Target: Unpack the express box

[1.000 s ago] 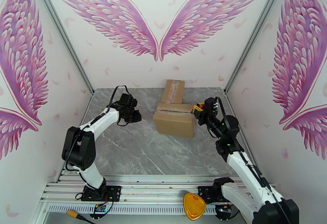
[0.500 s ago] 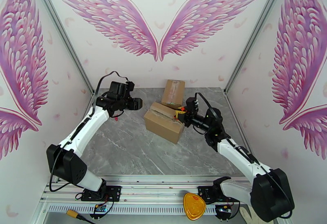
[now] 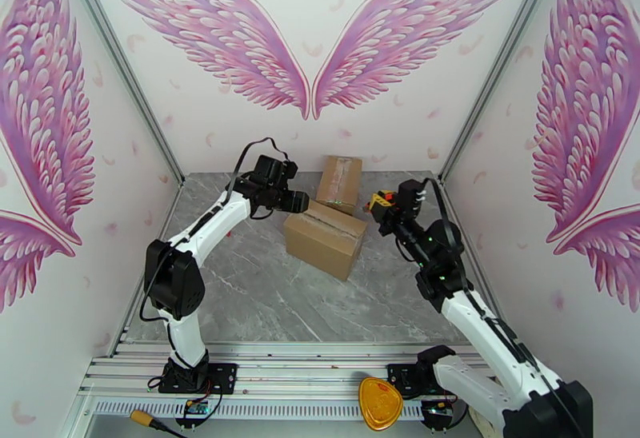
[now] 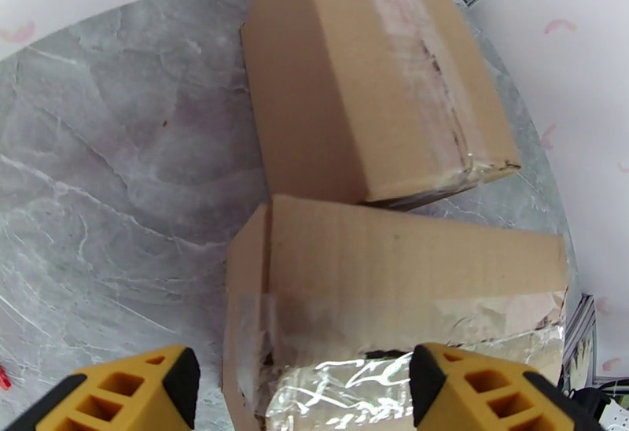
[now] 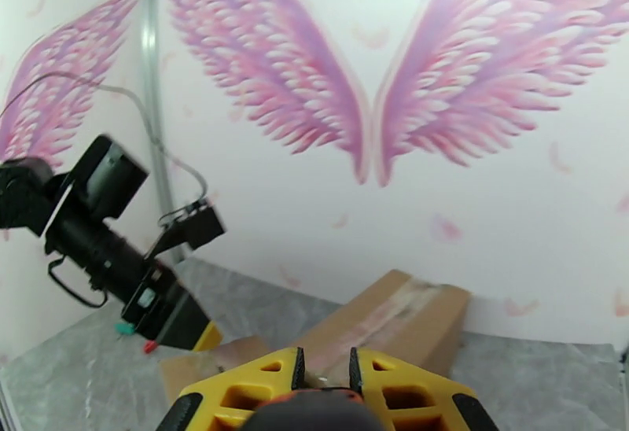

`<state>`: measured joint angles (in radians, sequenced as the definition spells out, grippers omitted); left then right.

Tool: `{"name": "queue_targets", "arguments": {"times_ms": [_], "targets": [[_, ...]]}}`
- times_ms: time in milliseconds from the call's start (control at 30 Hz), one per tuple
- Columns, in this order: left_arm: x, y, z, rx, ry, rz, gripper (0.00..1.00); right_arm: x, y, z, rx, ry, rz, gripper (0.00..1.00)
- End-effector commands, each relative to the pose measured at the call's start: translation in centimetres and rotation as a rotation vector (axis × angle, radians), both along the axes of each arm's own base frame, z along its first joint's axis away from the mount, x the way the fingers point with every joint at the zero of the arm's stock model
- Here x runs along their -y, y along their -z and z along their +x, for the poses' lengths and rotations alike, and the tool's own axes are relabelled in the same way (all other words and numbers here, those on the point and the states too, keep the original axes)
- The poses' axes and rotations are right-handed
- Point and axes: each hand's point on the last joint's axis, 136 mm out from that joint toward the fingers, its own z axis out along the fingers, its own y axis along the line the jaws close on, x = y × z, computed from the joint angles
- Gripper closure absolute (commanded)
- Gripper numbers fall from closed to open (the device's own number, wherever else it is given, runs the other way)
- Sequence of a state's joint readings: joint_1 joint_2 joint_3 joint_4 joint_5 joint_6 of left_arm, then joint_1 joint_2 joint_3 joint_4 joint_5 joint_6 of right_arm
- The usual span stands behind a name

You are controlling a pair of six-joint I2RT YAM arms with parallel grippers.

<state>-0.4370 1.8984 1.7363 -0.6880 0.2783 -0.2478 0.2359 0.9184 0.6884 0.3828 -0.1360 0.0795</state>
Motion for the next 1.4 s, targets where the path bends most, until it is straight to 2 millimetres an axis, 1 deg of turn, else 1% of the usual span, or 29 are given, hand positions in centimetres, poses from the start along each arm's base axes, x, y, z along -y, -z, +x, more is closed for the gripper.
{"name": "queue_targets", "arguments": {"times_ms": [0,33,67,133,233,267,300,400,500,600,667,733,800,867,933,1000,1033,1067,1100,1133,1167,1200,1300,1367], "targets": [[0.9,0.6,-0.4,-0.036,0.012,-0.064,0.24,5.1,5.2,1.1,-0.196,0.293,-0.013,1.0],[1.0,1.2,-0.7,-0.053,0.011,-0.074,0.24,6.2,6.4,1.0,-0.24,0.353,-0.03,1.0],[1.0,1.7,-0.9,-0.07,0.012,-0.083,0.24,6.7,7.7,1.0,-0.279,0.386,-0.053,1.0],[1.1,2.5,-1.5,-0.093,0.008,-0.102,0.25,6.7,10.2,1.1,-0.356,0.387,-0.091,1.0],[1.0,3.2,-2.4,-0.118,-0.003,-0.126,0.26,4.9,13.9,1.7,-0.466,0.32,-0.093,1.0],[0.9,3.2,-2.7,-0.123,-0.009,-0.135,0.26,4.3,14.8,1.8,-0.489,0.31,-0.093,1.0],[0.8,3.1,-2.8,-0.123,-0.016,-0.142,0.26,3.9,15.1,1.9,-0.499,0.309,-0.091,1.0],[0.7,2.7,-3.6,-0.117,-0.03,-0.173,0.26,2.1,15.7,2.4,-0.506,0.268,-0.075,1.0],[0.1,2.4,-4.5,-0.113,-0.05,-0.176,0.27,-0.1,16.2,3.0,-0.533,0.207,-0.069,1.0],[-0.8,2.0,-5.6,-0.103,-0.072,-0.175,0.27,-2.5,16.1,3.2,-0.518,0.13,-0.056,1.0],[-1.8,1.7,-6.3,-0.089,-0.098,-0.161,0.27,-3.5,16.2,3.5,-0.526,0.098,-0.033,1.0],[-2.9,2.1,-7.2,-0.089,-0.124,-0.141,0.27,-4.3,16.3,3.8,-0.536,0.073,-0.029,1.0],[-3.8,1.6,-7.7,-0.069,-0.146,-0.136,0.27,-5.4,16.3,3.9,-0.531,0.021,-0.016,1.0],[-4.4,0.6,-8.1,-0.039,-0.151,-0.142,0.26,-6.4,16.1,4.0,-0.518,-0.027,-0.003,1.0],[-4.7,-0.5,-8.3,-0.007,-0.147,-0.138,0.26,-6.7,15.9,4.1,-0.505,-0.042,-0.007,1.0],[-5.3,-1.4,-8.3,0.035,-0.156,-0.1,0.24,-6.2,15.8,4.3,-0.498,-0.01,-0.02,1.0],[-5.8,-2.0,-8.2,0.067,-0.157,-0.062,0.23,-5.5,15.8,4.4,-0.501,0.027,-0.029,1.0],[-5.9,-2.6,-8.2,0.097,-0.139,-0.028,0.21,-4.4,15.6,4.4,-0.5,0.087,-0.031,1.0],[-6.0,-3.3,-8.1,0.14,-0.108,0.015,0.19,-3.7,15.4,4.4,-0.495,0.123,-0.026,1.0],[-5.6,-4.6,-7.9,0.194,-0.064,0.048,0.15,-2.7,15.2,4.3,-0.487,0.163,-0.007,1.0],[-5.2,-5.3,-7.9,0.246,-0.011,0.092,0.06,-1.9,14.5,4.0,-0.467,0.191,0.031,1.0],[-4.7,-5.8,-7.9,0.291,0.034,0.132,0.01,-1.2,13.9,3.7,-0.45,0.213,0.073,1.0],[-2.8,-7.0,-8.0,0.432,0.211,0.237,0.01,0.7,12.2,2.8,-0.403,0.258,0.239,1.0],[-0.7,-7.2,-8.8,0.538,0.387,0.289,0.01,1.8,11.3,2.1,-0.369,0.288,0.346,1.0]]}}
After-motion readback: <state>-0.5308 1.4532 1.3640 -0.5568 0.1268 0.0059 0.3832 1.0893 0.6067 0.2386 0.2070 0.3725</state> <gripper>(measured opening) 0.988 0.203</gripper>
